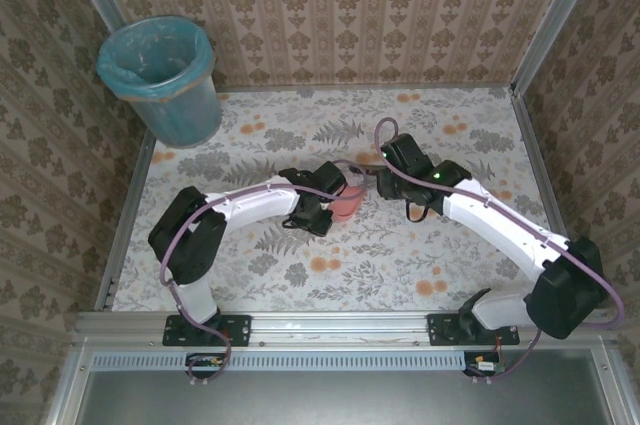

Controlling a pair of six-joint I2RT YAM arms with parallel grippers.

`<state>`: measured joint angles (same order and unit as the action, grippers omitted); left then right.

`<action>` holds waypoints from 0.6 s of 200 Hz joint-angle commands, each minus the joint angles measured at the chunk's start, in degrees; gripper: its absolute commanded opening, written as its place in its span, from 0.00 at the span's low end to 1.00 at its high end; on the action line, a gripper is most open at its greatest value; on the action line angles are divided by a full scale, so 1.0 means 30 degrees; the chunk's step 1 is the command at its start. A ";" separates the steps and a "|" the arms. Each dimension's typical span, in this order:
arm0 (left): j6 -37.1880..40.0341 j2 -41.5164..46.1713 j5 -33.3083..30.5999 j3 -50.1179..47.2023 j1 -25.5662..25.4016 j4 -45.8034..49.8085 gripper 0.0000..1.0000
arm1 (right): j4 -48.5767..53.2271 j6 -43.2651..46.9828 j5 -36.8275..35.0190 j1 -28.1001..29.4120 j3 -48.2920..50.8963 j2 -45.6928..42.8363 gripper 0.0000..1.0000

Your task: Sweep away the paper scraps from the table

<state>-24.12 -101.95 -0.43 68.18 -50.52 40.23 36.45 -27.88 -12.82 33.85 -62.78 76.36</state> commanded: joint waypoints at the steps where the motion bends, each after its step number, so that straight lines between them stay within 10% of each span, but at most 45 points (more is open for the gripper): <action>1: 0.0324 -0.0261 0.0261 -0.0011 0.0133 0.0112 0.00 | 0.0895 -0.0809 0.0490 0.0616 0.0827 -0.0820 0.00; 120: 0.0268 0.1027 -0.0030 -0.1408 0.0343 -0.1247 0.00 | 0.1376 -0.1422 -0.1633 0.2734 0.2562 -0.4892 0.00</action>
<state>-24.14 -100.55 -0.45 65.58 -50.02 35.18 38.96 -31.90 -12.80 41.95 -55.37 63.66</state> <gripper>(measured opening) 0.242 0.306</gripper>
